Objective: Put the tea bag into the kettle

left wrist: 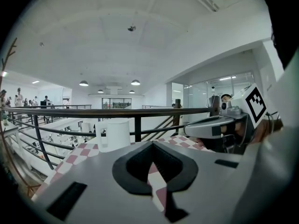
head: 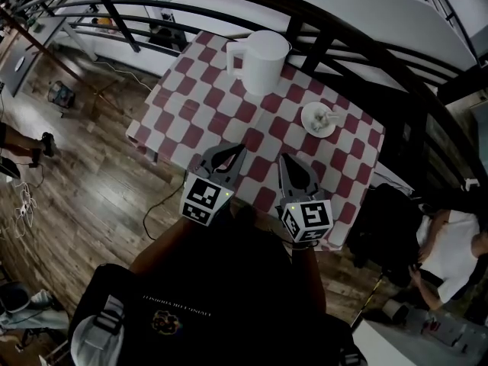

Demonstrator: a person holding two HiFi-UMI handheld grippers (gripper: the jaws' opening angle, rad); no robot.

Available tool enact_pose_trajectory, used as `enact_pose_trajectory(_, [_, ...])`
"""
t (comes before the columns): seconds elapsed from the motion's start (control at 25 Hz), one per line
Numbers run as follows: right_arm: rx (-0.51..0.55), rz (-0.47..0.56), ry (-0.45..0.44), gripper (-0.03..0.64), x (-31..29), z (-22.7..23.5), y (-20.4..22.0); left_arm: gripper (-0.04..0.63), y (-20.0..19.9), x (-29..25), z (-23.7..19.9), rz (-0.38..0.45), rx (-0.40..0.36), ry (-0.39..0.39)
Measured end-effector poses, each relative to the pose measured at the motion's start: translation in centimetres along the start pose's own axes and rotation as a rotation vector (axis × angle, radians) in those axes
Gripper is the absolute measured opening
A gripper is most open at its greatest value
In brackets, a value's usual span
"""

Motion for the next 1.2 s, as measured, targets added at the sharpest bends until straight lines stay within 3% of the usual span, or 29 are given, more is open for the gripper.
enact_pose_trajectory(1.2, [0.035,-0.022,-0.038,0.014,4.1,-2.2,0.8,-0.002,0.1,1.9,3.3,0.011,0.009,0.030])
Point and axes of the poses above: the fingertips, and each gripper's own axes: x backward along the fingers, z to its right, y out of its underside, the point moved 8 cm from there along x, backward along the fingers, and after that the axes turned 1 degree about -z, right-handed, at the moved point
